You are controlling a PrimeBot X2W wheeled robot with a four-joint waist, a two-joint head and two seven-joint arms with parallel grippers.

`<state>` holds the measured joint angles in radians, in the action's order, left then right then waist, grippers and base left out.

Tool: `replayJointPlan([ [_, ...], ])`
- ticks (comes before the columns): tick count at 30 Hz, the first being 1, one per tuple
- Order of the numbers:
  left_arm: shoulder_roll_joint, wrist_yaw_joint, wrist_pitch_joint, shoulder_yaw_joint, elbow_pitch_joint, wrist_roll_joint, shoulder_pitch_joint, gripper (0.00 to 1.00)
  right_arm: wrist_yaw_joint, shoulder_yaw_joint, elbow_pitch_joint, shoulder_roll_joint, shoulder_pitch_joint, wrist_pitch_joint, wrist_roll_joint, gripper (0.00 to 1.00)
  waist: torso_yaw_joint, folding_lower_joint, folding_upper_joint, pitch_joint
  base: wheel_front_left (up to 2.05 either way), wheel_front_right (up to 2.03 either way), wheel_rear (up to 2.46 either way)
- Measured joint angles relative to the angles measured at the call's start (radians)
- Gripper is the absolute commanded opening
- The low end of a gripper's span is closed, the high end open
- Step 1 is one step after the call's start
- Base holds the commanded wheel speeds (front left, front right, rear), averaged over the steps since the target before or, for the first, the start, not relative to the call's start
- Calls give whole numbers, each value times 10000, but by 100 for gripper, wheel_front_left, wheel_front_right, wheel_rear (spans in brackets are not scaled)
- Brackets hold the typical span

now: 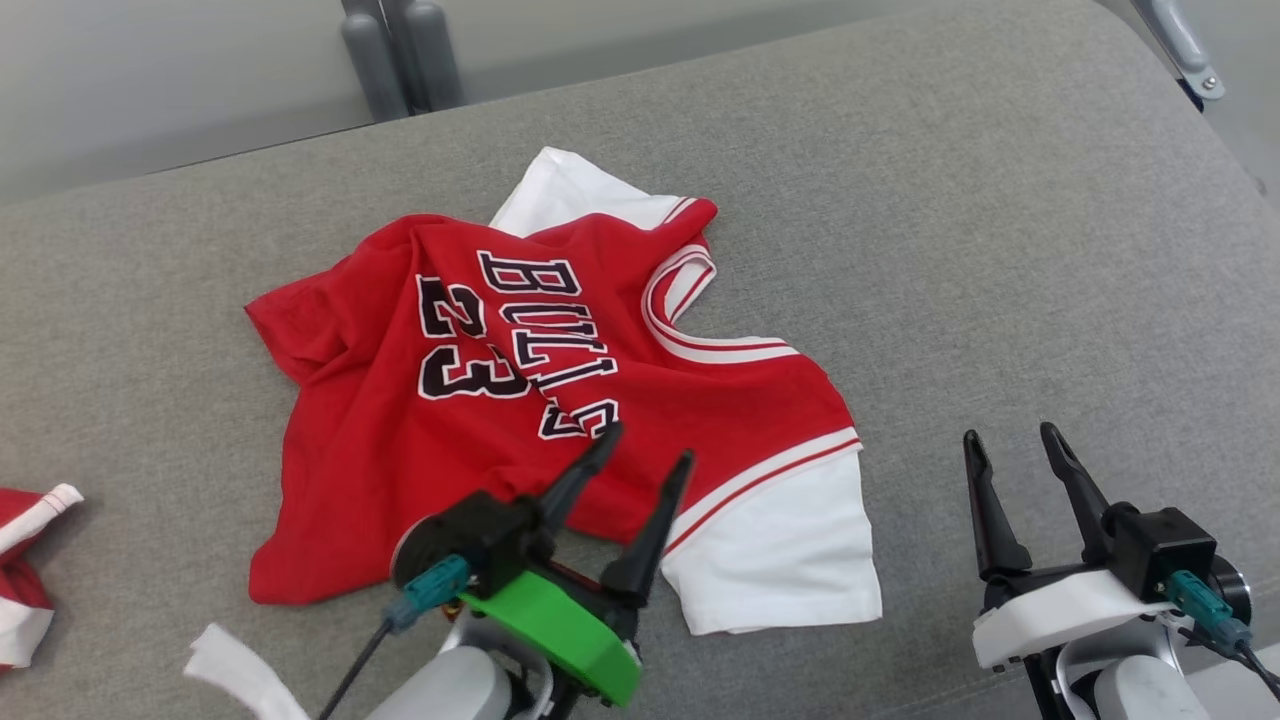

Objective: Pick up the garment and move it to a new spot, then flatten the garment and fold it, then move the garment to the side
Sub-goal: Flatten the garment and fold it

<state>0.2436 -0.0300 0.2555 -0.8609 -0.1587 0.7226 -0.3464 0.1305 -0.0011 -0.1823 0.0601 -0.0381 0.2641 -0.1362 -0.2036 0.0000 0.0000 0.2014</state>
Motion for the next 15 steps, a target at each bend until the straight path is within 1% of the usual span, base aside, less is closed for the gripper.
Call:
replayJointPlan([
  [2, 134, -617, 40, 838, 345, -222, 545, 100, 0, -157, 138, 69, 131, 0, 13, 100, 141, 0, 0, -146, 0, 0, 0],
  [3, 198, -840, 56, 1262, 581, -458, 860, 100, 2, -221, 196, 100, 206, 0, 44, 100, 215, 0, 0, -220, 0, 0, 0],
  [6, 303, -1250, 73, 2669, 1233, -1193, 1806, 100, 2, -349, 360, 184, 373, 0, 100, 100, 411, 0, 0, -463, 0, 0, 0],
  [8, 328, -1298, 86, 3492, 1448, -1699, 2558, 100, 0, -382, 445, 268, 449, 0, 161, 100, 524, 0, 0, -643, 0, 0, 0],
  [10, 268, -1210, 86, 4316, 1513, -2080, 3338, 100, 0, -403, 495, 366, 616, 0, 205, 100, 645, 0, 0, -867, 0, 0, 0],
  [12, 79, -1091, 86, 5076, 1453, -2328, 3931, 100, 0, -422, 497, 443, 746, 0, 215, 100, 760, 0, 0, -1076, 0, 0, 0],
  [15, -224, -650, 86, 6046, 1166, -2529, 4711, 100, 0, -389, 508, 464, 935, 2, 272, 100, 963, 0, 0, -1413, 0, 0, 0],
])
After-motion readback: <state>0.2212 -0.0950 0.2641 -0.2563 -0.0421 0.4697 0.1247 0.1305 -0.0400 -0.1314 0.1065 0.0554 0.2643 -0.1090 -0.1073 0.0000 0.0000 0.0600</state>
